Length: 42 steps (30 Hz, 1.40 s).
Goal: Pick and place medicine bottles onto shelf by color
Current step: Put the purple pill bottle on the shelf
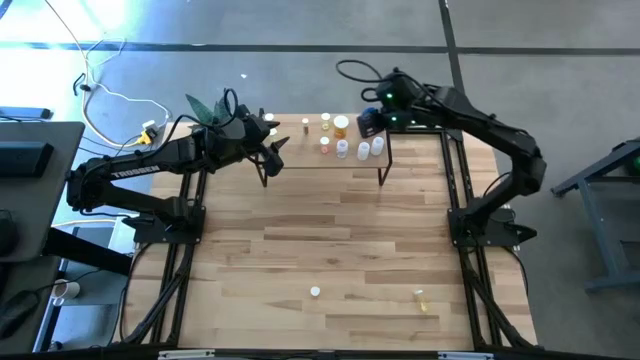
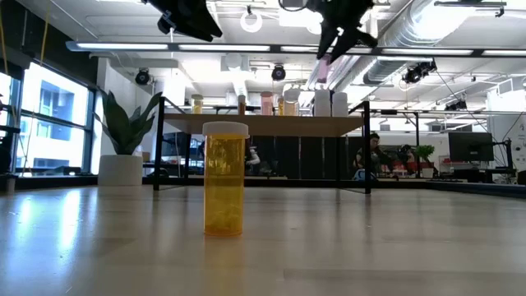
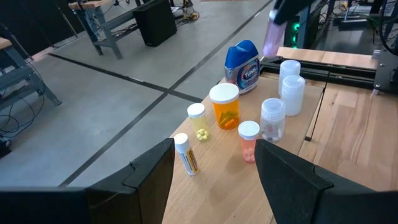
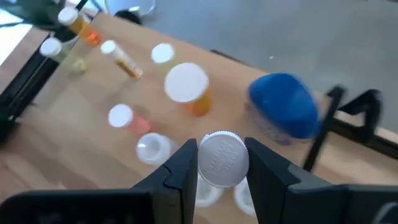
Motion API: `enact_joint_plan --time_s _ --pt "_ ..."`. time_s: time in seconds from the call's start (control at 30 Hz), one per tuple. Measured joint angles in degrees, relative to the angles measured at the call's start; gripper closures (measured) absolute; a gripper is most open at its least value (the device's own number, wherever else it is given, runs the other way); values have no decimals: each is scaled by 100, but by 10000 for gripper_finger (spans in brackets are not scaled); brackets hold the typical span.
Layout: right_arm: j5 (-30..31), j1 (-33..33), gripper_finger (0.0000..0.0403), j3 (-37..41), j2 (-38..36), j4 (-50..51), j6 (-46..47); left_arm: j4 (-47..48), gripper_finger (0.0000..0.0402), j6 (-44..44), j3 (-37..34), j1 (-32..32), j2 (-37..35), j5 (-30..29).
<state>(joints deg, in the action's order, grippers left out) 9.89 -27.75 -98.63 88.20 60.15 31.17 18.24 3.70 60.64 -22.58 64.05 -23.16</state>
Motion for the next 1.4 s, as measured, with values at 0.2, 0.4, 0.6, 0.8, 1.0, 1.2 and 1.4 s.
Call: enact_joint_plan --time_s 0.2,0.4,0.6,0.8,1.0,1.2,1.4 --pt "-331 1 304 0 308 -165 -83 0 190 -1 0 -1 0 -2" --pt "-612 1 304 0 597 -169 -258 0 190 -1 0 1 0 -14" --pt "-647 1 304 0 822 -171 -331 0 190 -1 0 -1 0 -17" --pt "-615 1 304 0 1020 -154 -425 0 190 -1 0 -1 0 -17" --pt "-586 1 304 0 1183 -128 -426 0 190 -1 0 0 1 -17" --pt "-581 37 304 0 1283 -112 -424 0 190 1 0 -1 0 -17" --pt "-610 38 304 0 1283 24 -408 0 190 1 0 -1 0 -17"
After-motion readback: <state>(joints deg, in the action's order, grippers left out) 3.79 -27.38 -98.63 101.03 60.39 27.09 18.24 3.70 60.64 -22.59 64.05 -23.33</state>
